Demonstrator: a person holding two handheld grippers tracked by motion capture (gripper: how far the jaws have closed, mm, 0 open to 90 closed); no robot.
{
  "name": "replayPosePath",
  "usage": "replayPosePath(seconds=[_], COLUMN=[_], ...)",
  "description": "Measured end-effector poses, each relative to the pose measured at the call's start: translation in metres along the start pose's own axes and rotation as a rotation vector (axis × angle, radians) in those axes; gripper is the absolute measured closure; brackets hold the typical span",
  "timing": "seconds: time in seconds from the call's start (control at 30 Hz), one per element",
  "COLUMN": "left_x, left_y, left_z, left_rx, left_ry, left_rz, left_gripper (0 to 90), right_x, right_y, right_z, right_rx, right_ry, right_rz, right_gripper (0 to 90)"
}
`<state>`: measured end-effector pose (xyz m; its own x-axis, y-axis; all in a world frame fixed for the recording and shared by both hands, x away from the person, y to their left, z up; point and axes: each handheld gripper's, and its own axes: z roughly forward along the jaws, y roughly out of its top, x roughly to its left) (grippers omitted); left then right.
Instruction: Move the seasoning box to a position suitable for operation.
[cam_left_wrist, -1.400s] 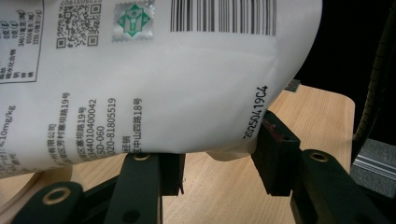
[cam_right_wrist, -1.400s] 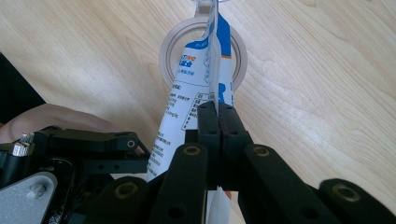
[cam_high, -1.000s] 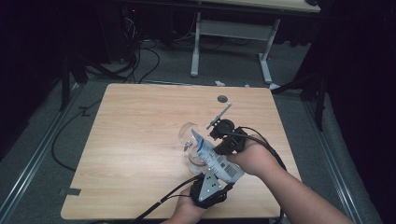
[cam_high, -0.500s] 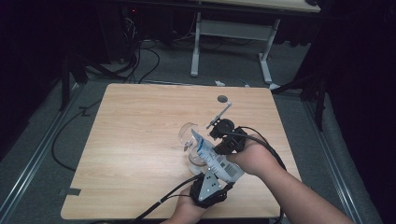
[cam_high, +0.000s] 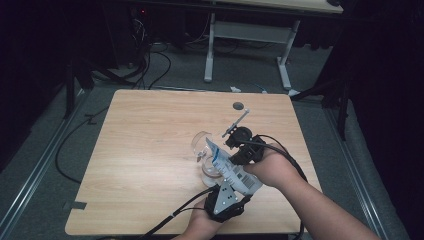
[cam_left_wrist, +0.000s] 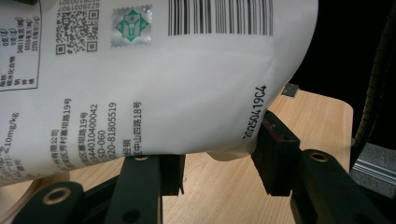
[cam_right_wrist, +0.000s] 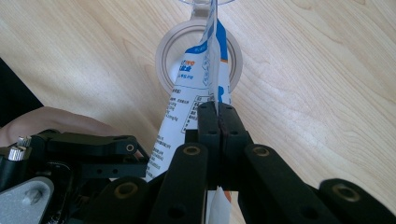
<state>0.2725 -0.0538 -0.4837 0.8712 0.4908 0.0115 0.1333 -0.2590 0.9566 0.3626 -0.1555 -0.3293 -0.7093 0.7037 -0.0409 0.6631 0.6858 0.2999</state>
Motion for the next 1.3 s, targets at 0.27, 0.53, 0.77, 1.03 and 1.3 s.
replayPosePath(seconds=[0.27, 0.53, 0.77, 1.03, 1.3], left_x=[-0.0001, 0.0011, 0.0011, 0.0016, 0.0029], left_y=[0.0016, 0.0010, 0.0012, 0.0013, 0.0019], left_z=[-0.0003, 0.0002, 0.0004, 0.0007, 0.0003], left_rx=[-0.002, 0.000, -0.004, -0.005, -0.007], left_ry=[0.000, 0.001, 0.001, 0.000, 0.004], left_rz=[0.002, -0.001, -0.003, -0.007, -0.007], left_gripper=[58.6, 58.7, 58.7, 58.7, 58.8], right_x=[0.0003, 0.0001, 0.0000, 0.0007, 0.0018], right_y=[-0.0001, 0.0014, 0.0018, 0.0028, 0.0032], right_z=[-0.0019, -0.0002, -0.0001, 0.0003, -0.0001], right_rx=[-0.001, -0.001, -0.001, 0.003, -0.009], right_ry=[-0.005, -0.006, -0.006, -0.010, -0.020], right_rz=[0.004, -0.002, -0.006, -0.001, -0.019], right_gripper=[90.0, 90.0, 89.9, 89.9, 90.0])
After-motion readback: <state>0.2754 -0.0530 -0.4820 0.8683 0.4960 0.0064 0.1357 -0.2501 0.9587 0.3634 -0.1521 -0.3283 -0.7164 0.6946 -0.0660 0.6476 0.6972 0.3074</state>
